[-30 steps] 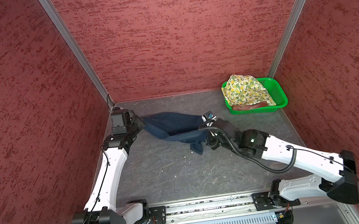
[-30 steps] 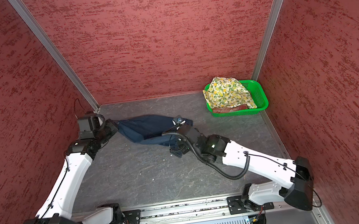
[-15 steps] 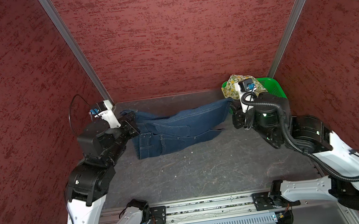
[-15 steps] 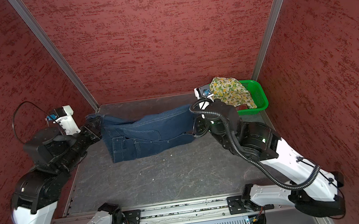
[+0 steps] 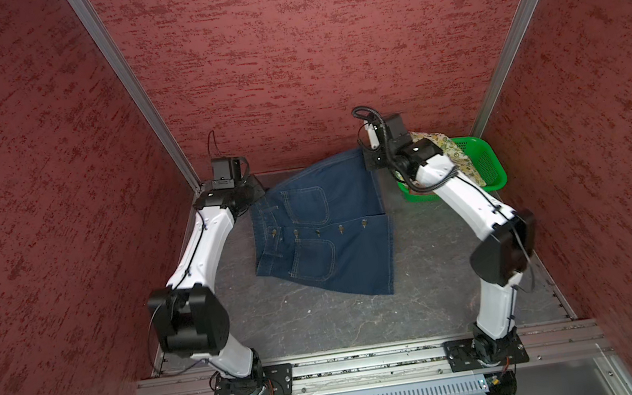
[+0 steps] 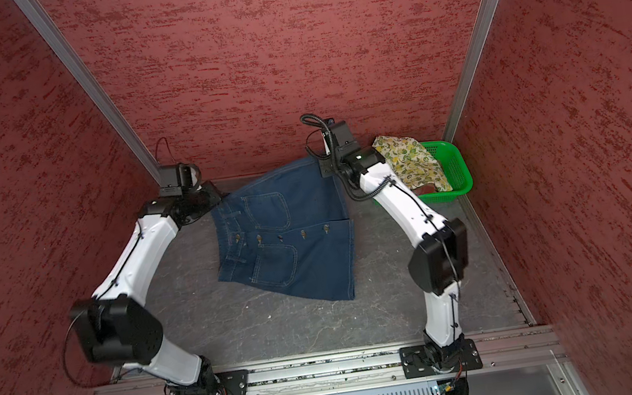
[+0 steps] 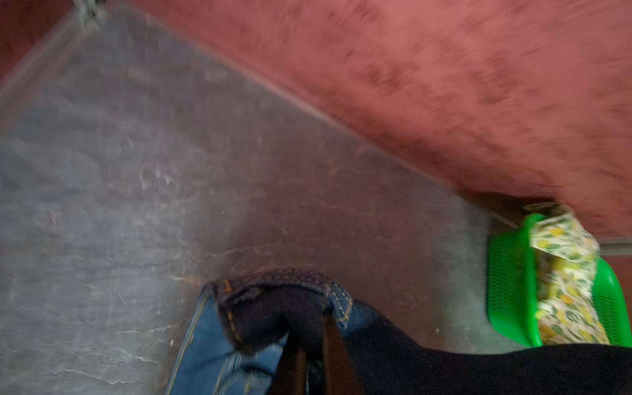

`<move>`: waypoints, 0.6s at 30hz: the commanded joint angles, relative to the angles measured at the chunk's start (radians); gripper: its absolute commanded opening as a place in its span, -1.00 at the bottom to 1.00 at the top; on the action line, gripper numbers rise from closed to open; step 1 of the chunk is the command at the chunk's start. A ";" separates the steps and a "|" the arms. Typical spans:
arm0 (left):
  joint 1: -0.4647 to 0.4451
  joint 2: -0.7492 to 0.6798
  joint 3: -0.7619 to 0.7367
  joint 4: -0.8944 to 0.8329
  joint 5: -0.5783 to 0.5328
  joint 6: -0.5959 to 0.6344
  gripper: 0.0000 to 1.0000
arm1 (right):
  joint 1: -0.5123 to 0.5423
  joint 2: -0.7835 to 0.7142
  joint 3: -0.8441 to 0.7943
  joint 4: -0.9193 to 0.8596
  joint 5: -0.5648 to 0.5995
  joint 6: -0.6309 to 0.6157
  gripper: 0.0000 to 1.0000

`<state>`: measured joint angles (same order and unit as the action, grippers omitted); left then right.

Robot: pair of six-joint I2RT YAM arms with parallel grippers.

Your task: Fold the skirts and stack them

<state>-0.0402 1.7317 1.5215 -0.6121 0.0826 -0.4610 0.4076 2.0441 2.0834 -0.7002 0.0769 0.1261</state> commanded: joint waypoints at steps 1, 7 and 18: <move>0.038 0.124 0.125 0.022 0.070 -0.016 0.39 | -0.017 0.149 0.268 0.001 -0.084 -0.049 0.21; 0.022 0.082 0.084 0.012 0.016 0.002 0.97 | -0.015 0.212 0.427 -0.153 -0.058 -0.060 0.65; -0.039 -0.246 -0.434 -0.010 -0.069 -0.030 0.89 | 0.038 -0.395 -0.662 0.230 -0.097 0.142 0.65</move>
<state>-0.0563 1.5120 1.1774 -0.5900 0.0540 -0.4808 0.4286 1.7073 1.5734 -0.5793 0.0174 0.1753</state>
